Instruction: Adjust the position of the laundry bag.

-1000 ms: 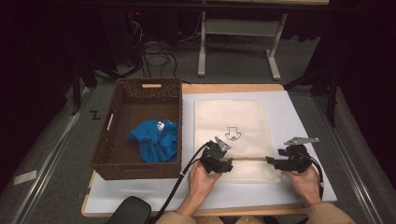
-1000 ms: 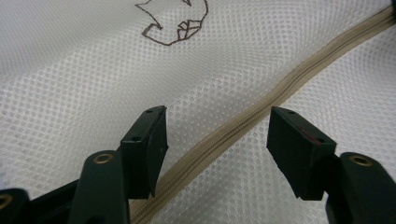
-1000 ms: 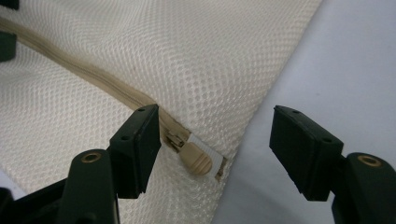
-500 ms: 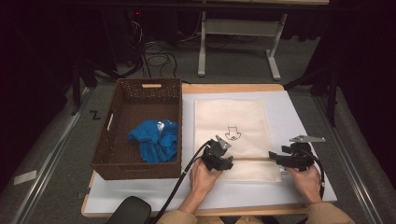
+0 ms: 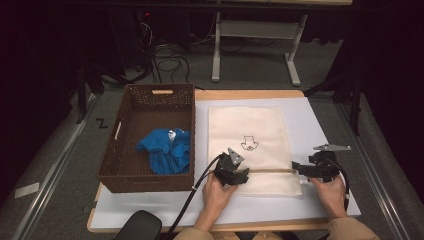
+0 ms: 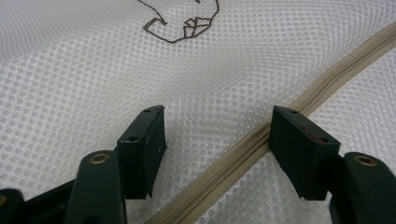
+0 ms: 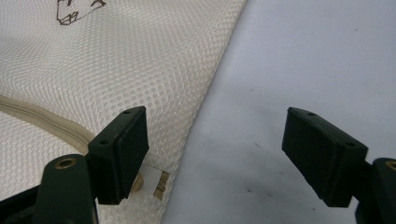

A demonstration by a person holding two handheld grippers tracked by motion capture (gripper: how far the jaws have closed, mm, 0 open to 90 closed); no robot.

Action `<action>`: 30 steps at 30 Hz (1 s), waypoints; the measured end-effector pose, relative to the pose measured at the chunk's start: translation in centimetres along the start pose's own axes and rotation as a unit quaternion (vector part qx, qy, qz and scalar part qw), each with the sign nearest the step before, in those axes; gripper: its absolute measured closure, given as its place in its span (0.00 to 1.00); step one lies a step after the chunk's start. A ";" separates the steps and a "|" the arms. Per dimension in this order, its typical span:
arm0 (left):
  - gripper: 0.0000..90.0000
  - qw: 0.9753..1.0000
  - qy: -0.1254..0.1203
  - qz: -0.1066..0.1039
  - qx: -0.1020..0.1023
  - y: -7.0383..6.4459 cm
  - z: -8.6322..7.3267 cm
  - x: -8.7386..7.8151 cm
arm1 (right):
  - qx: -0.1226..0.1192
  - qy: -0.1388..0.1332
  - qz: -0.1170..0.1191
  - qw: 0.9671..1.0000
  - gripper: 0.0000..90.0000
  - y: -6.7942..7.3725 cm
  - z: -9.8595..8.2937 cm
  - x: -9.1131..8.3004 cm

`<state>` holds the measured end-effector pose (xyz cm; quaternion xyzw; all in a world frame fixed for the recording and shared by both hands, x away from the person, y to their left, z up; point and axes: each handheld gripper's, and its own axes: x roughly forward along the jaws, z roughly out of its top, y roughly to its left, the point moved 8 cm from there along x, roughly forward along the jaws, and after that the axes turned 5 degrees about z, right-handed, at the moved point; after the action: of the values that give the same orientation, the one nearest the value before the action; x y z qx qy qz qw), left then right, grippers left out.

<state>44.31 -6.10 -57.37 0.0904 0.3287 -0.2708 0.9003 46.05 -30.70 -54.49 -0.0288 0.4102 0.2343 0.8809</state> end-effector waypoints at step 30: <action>0.41 1.000 -0.001 0.001 0.001 0.0 0.0 0.0 | -0.020 0.019 0.019 0.999 0.27 1.4 -0.5 -0.3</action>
<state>44.29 -6.10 -57.39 0.0916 0.3276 -0.2706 0.9006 44.98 -29.71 -54.42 -0.0430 0.4226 0.2586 0.8676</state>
